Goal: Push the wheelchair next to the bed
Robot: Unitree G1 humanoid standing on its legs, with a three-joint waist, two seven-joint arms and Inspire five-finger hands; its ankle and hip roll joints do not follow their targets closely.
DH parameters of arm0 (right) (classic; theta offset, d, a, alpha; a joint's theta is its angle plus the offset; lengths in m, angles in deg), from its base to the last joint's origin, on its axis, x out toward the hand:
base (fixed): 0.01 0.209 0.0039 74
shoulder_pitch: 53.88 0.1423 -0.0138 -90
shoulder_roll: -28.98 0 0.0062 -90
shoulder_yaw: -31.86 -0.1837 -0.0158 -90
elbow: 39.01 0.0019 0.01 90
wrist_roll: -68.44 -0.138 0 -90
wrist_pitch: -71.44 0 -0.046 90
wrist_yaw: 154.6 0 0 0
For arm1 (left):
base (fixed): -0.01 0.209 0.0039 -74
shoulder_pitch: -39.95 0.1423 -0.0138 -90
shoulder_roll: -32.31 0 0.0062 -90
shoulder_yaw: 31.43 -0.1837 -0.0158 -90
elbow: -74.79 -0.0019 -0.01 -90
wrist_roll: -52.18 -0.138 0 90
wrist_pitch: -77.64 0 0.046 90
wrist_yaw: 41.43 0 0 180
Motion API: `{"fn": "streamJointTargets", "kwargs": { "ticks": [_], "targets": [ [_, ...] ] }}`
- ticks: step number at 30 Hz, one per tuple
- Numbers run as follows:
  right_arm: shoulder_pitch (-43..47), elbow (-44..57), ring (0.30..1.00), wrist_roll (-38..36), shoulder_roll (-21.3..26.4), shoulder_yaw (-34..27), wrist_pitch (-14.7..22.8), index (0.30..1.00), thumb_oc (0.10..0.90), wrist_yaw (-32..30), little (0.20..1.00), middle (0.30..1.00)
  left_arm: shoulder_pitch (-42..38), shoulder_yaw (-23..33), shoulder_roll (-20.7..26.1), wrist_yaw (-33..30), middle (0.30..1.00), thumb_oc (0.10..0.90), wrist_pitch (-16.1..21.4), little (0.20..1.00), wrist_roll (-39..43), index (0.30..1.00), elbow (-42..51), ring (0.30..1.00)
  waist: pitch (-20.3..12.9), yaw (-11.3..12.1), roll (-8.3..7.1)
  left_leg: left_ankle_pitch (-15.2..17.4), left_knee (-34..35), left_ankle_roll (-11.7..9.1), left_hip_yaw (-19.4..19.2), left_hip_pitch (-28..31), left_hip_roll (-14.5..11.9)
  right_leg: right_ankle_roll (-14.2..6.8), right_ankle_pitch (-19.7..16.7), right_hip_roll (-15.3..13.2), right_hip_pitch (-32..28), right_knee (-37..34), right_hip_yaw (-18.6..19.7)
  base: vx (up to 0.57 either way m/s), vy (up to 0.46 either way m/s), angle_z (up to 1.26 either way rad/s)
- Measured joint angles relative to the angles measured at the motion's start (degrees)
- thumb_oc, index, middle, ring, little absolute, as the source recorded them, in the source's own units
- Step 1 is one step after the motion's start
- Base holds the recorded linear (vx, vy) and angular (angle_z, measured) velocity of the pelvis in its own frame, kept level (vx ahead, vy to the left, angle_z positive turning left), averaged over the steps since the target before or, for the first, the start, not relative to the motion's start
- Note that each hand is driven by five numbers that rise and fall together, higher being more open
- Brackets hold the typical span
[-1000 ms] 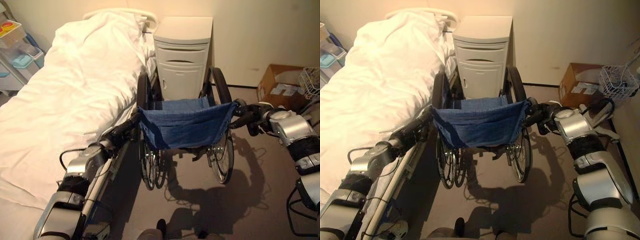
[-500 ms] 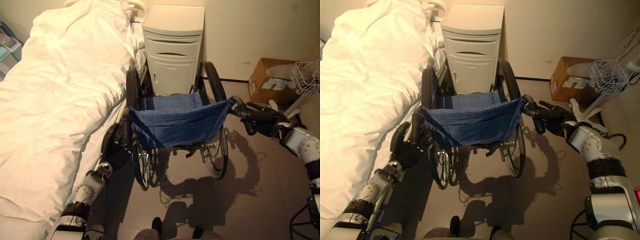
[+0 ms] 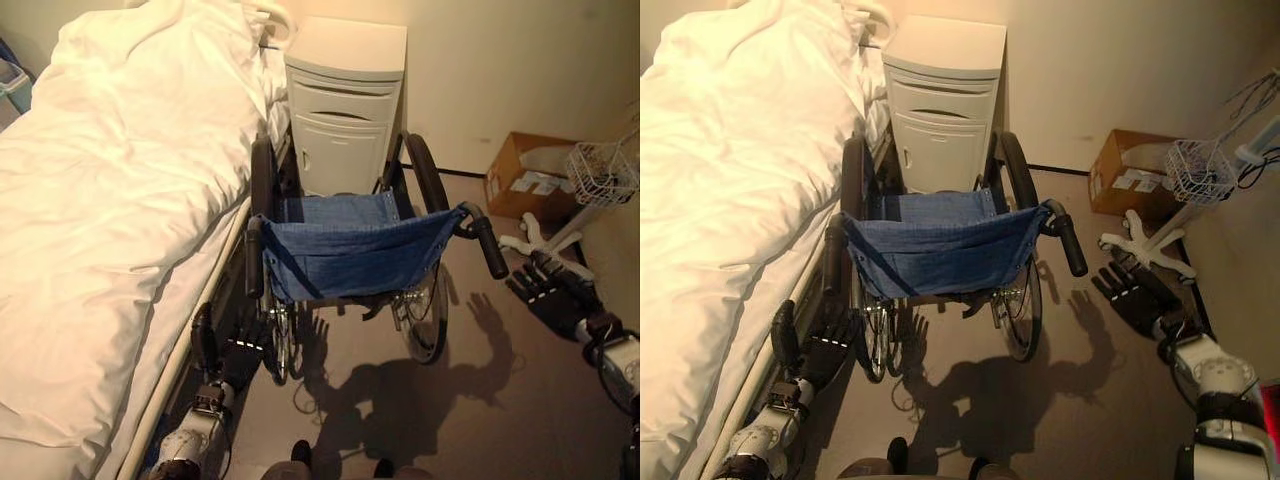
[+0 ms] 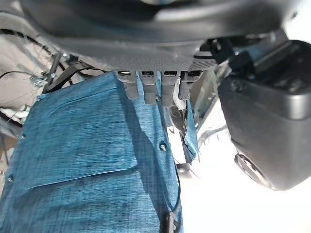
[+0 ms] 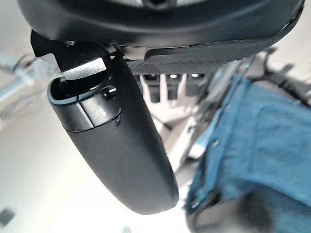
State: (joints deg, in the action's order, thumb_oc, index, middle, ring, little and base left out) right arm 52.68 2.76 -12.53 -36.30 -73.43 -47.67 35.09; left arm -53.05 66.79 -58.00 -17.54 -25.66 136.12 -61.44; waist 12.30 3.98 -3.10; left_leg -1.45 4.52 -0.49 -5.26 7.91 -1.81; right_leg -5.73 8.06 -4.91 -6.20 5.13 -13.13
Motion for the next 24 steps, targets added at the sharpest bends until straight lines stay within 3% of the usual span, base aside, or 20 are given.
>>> {"fn": "streamJointTargets", "kwargs": {
  "ticks": [4,8,11,12,14,18,20,24],
  "targets": [
    [-3.0,-5.2,0.9,5.4,-7.2,0.1,0.2,0.9,0.8,4.0,0.9,0.9,0.7,-0.1,-0.4,0.0,0.9,0.8,-0.3,0.9,-3.6,0.9,-4.3,0.9,-0.8,0.1,-0.82,0.0,-0.1,0.0,-0.1,0.0,0.0,0.0,0.0,0.0,0.0,0.0,0.0,-0.01,-0.007,0.0],
    [-6.8,-8.1,0.9,10.0,-16.9,0.8,3.6,0.9,0.8,7.4,0.9,0.9,1.5,-1.3,-1.4,0.1,0.9,0.8,0.4,0.9,-11.6,0.9,-10.5,0.9,-0.8,0.1,-0.67,0.0,-0.1,0.1,-0.1,0.0,0.1,0.0,0.0,-0.1,0.0,0.0,0.0,0.0,0.017,-0.01],
    [-8.1,-14.5,0.9,16.9,-24.5,5.3,10.4,0.9,0.8,10.9,0.9,0.9,3.4,-5.1,-3.2,0.7,0.9,0.8,0.8,0.9,-18.3,0.9,-14.3,0.9,-1.5,0.3,0.51,0.2,-0.2,0.3,-0.1,-0.5,0.2,-0.1,0.0,-0.2,0.4,0.1,0.1,0.02,0.047,0.01],
    [-9.1,-16.8,0.9,18.3,-28.0,5.5,15.4,0.9,0.8,11.7,0.9,0.9,4.0,-5.4,-4.6,0.7,0.9,0.8,1.8,0.9,-20.3,0.9,-15.9,0.9,-1.8,0.3,1.07,0.2,-0.3,0.3,-0.1,-0.5,0.2,-0.1,0.0,-0.3,0.3,0.1,0.0,0.01,0.026,0.03],
    [-11.2,-17.1,0.9,20.9,-32.5,7.8,19.5,0.9,0.8,11.8,0.9,0.9,4.5,-5.7,-5.8,0.6,0.9,0.8,4.8,0.9,-24.4,0.9,-15.5,0.9,-2.1,0.3,2.17,0.2,-0.5,0.3,0.1,-0.8,0.2,-0.1,0.0,-0.3,0.6,0.2,0.0,0.0,0.055,0.04],
    [-14.2,-16.6,0.9,25.7,-34.6,12.6,23.9,0.9,0.8,11.7,0.9,0.9,5.5,-11.2,-6.5,-1.0,0.9,0.8,11.2,0.9,-37.8,0.9,-15.5,0.9,-3.6,0.0,5.05,0.4,-0.8,0.6,0.2,-0.8,0.6,-0.3,0.2,-0.7,0.7,0.5,0.0,-0.03,0.086,0.03],
    [-15.2,-15.7,0.9,29.9,-34.3,14.4,26.8,0.9,0.8,11.7,0.9,0.9,6.1,-14.8,-6.5,-2.4,0.9,0.8,15.4,0.9,-44.3,0.9,-15.4,0.9,-4.0,-0.5,5.63,0.5,-1.1,0.7,0.1,-0.9,0.8,-0.4,0.6,-1.0,1.3,1.4,0.2,-0.05,0.111,-0.02],
    [-16.8,-11.7,0.9,38.5,-33.4,18.5,30.7,0.9,0.8,11.6,0.9,0.9,7.2,-18.6,-6.5,-6.1,0.9,0.8,19.9,0.9,-52.3,0.9,-13.5,0.9,-4.0,-2.8,6.32,0.6,-2.0,0.9,-0.1,-2.7,0.9,-0.5,1.0,-1.4,3.8,3.3,0.9,-0.08,0.119,-0.09]
  ]
}}
